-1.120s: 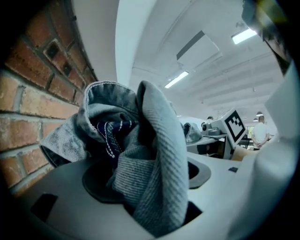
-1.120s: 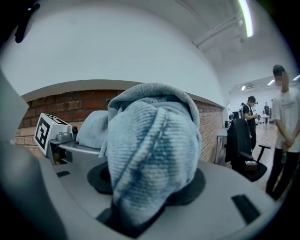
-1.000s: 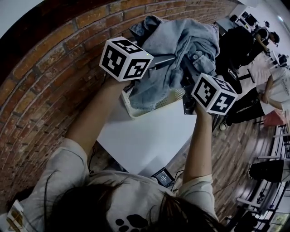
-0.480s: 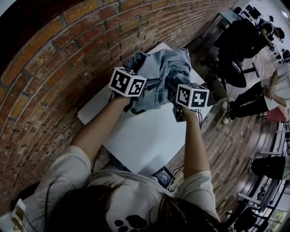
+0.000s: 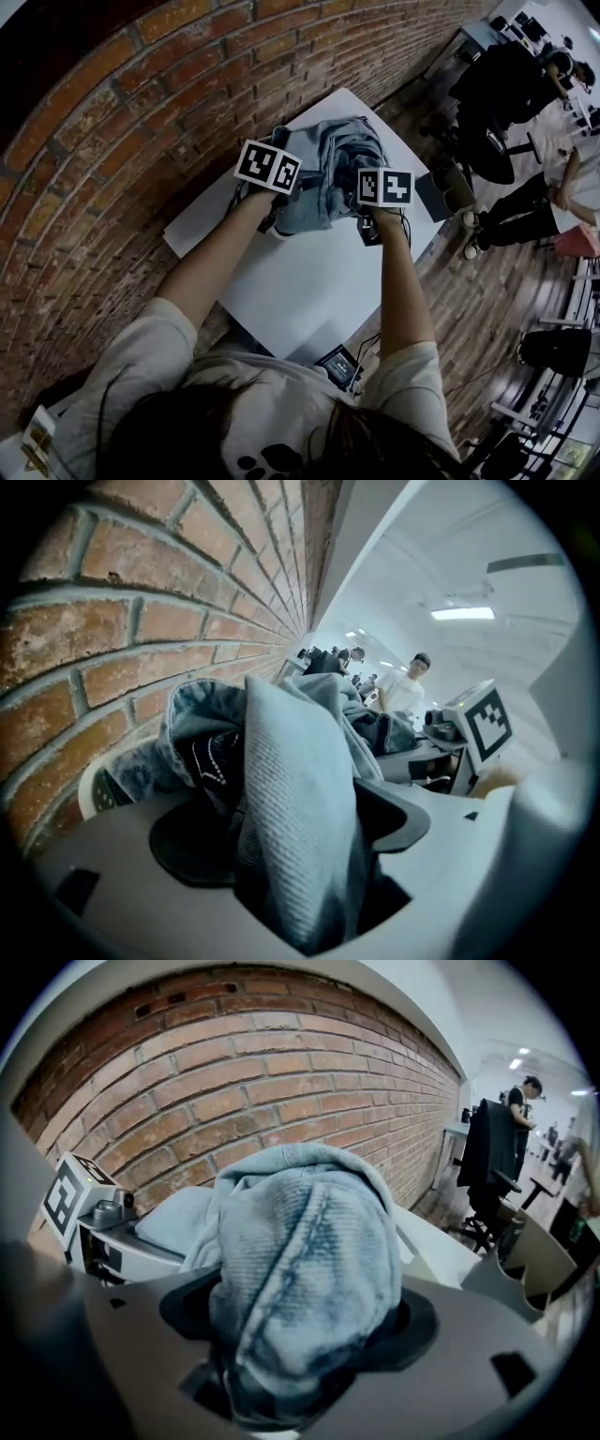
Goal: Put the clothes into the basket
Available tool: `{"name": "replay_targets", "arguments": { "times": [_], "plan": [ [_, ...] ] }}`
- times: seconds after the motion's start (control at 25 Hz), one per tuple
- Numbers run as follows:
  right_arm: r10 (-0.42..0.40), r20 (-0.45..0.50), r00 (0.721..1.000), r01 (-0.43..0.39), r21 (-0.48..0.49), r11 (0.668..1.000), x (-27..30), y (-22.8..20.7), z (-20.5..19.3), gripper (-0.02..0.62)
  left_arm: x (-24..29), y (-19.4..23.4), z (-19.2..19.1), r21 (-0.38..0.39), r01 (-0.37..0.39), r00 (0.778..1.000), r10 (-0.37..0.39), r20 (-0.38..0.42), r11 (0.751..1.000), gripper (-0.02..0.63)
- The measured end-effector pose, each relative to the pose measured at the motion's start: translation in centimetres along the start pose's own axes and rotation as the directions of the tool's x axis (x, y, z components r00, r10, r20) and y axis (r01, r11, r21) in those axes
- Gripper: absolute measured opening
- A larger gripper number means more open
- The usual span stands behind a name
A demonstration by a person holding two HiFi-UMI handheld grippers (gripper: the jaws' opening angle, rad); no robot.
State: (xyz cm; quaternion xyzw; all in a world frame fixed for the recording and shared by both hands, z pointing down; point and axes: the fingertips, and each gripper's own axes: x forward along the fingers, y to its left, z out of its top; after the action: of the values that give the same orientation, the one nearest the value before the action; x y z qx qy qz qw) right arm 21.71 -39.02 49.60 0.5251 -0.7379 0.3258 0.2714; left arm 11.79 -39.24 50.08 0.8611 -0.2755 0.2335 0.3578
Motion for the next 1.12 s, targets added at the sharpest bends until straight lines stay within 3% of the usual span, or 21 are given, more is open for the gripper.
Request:
{"name": "replay_targets", "arguments": {
  "times": [0.08,0.32,0.48,0.6,0.76,0.8,0.84,0.88,0.96,1.0,1.12],
  "plan": [
    [-0.019,0.009,1.000,0.019,0.004,1.000,0.1,-0.6,0.1,0.395,0.0,0.4,-0.1,-0.011,-0.027,1.000,0.027,-0.011,1.000,0.398],
    [-0.008,0.013,1.000,0.008,-0.013,1.000,-1.4,-1.0,0.4,0.414,-2.0,1.0,-0.4,-0.031,-0.043,0.998,0.042,-0.036,0.999,0.422],
    [-0.016,0.083,0.996,0.018,-0.020,1.000,-3.7,-0.8,2.2,0.413,-4.3,0.1,2.0,0.055,-0.103,0.993,0.099,0.070,0.993,0.422],
    [0.005,0.115,0.993,0.000,-0.040,0.999,-4.5,0.9,2.9,0.413,-4.9,-2.7,3.8,0.160,-0.105,0.987,0.083,0.139,0.982,0.422],
    [0.008,0.151,0.988,-0.007,-0.007,1.000,-4.4,2.3,2.1,0.410,-4.2,-3.9,2.9,0.163,-0.074,0.986,0.047,0.162,0.984,0.420],
    [-0.003,0.169,0.986,0.000,0.015,1.000,-4.5,2.3,1.9,0.394,-4.0,-4.0,2.5,0.152,-0.061,0.986,0.036,0.164,0.987,0.419],
    [-0.023,0.191,0.981,0.017,0.032,0.999,-4.7,2.2,1.7,0.291,-3.9,-4.1,2.0,0.144,-0.053,0.985,0.028,0.169,0.988,0.408],
    [-0.047,0.213,0.976,0.040,0.039,0.998,-5.0,2.0,1.6,0.159,-4.0,-4.1,1.7,0.142,-0.053,0.983,0.027,0.180,0.988,0.342],
    [-0.071,0.247,0.966,0.068,0.021,0.997,-5.8,2.4,1.2,0.015,-4.9,-4.4,1.4,0.159,-0.067,0.975,0.030,0.220,0.985,0.049],
    [-0.065,0.264,0.962,0.067,0.000,0.998,-6.2,3.0,1.1,0.007,-5.4,-4.8,1.4,0.182,-0.069,0.969,0.023,0.244,0.981,0.008],
    [-0.032,0.322,0.946,0.047,-0.039,0.998,-7.5,5.3,0.7,0.006,-6.8,-6.4,1.2,0.283,-0.091,0.957,0.005,0.290,0.955,0.008]
  ]
}}
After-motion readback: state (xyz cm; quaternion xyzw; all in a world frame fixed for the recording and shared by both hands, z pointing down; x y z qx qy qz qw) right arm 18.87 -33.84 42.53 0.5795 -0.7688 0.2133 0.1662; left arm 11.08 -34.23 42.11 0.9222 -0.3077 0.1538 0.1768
